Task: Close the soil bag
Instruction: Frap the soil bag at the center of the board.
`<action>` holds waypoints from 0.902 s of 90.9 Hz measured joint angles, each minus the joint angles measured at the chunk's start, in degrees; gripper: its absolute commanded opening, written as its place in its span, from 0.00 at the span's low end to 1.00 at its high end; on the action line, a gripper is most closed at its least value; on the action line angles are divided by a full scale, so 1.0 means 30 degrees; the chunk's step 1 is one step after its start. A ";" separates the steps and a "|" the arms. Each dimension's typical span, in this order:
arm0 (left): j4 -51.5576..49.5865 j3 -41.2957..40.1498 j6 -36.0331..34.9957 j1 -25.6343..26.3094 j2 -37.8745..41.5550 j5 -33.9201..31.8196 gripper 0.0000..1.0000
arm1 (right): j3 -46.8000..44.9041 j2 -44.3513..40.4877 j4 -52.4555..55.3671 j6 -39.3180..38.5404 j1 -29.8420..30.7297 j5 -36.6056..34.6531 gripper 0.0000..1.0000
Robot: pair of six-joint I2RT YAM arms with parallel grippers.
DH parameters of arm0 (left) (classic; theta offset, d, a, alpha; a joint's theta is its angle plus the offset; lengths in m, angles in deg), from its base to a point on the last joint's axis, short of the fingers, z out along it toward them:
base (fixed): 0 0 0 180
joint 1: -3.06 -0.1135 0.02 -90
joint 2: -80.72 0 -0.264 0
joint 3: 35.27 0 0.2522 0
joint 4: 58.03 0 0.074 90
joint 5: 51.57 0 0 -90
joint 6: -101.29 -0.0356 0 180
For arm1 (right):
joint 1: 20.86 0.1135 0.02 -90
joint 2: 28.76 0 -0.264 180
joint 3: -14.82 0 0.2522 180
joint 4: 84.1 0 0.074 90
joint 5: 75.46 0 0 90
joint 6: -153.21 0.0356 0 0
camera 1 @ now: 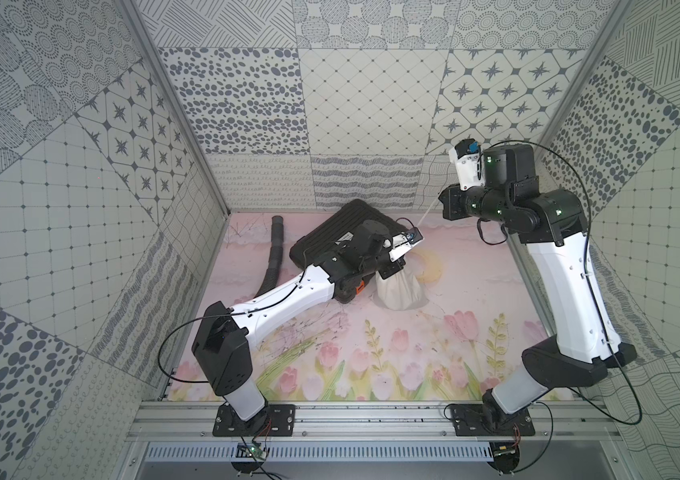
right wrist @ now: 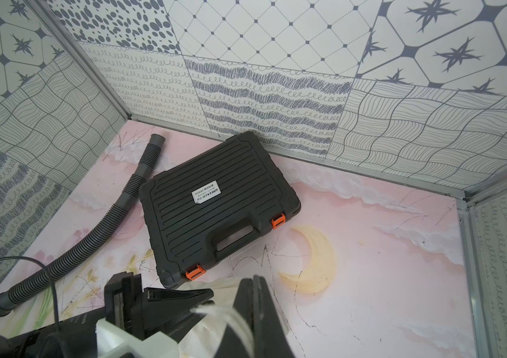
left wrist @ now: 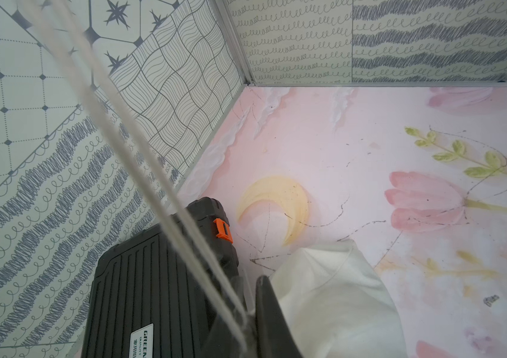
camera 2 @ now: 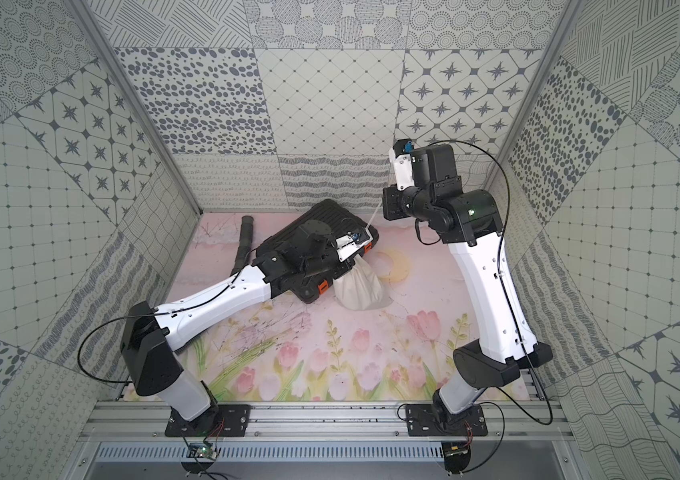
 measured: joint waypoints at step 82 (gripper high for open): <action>-0.0459 0.0721 0.0583 -0.0109 -0.0131 0.1166 0.00 | 0.0328 -0.0270 0.0313 -0.0117 -0.0270 0.0029 0.00</action>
